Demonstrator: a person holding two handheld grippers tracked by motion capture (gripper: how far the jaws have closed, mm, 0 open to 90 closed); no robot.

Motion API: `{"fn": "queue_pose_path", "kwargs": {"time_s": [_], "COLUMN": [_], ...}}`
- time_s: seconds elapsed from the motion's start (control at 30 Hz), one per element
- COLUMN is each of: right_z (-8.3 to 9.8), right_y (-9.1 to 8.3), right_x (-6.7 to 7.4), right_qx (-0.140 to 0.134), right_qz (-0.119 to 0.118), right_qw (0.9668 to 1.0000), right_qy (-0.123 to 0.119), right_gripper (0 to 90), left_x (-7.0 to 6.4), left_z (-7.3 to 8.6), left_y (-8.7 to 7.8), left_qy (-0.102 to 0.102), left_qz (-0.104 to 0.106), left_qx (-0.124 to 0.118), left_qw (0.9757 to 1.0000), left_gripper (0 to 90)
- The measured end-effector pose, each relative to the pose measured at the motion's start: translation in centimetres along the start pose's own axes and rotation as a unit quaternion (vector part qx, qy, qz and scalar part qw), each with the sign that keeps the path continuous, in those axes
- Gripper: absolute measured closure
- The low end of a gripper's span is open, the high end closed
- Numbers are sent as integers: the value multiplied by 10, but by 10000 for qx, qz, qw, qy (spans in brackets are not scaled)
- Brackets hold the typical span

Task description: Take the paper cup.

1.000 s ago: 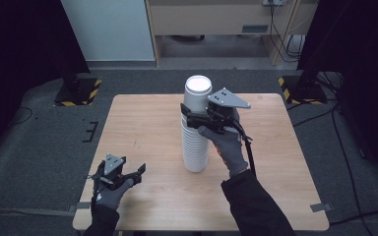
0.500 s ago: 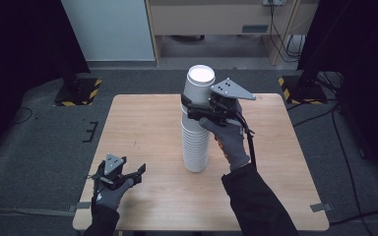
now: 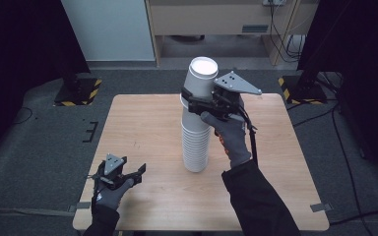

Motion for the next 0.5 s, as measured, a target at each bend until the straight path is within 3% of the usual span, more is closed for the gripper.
{"fn": "queue_pose_path", "kwargs": {"time_s": [0.5], "right_z": [-21], "right_y": [-26], "right_x": [-6], "right_qx": [-317], "right_qz": [-32], "right_qw": [9994], "right_qy": [123], "right_gripper": [149], "left_x": [-1], "left_z": [0], "left_y": [0], "left_qy": [4], "left_qz": [8], "left_qx": [-12], "left_qw": [10000], "left_gripper": [175]}}
Point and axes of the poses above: each handheld gripper's, and its own axes: y roughly forward along the jaws, z roughly out of its underside, x roughly to its left, the point moved 5 cm from there along y, roughly forward along the jaws, and after that the axes turned 2 degrees about x, right-handed, at the moved point
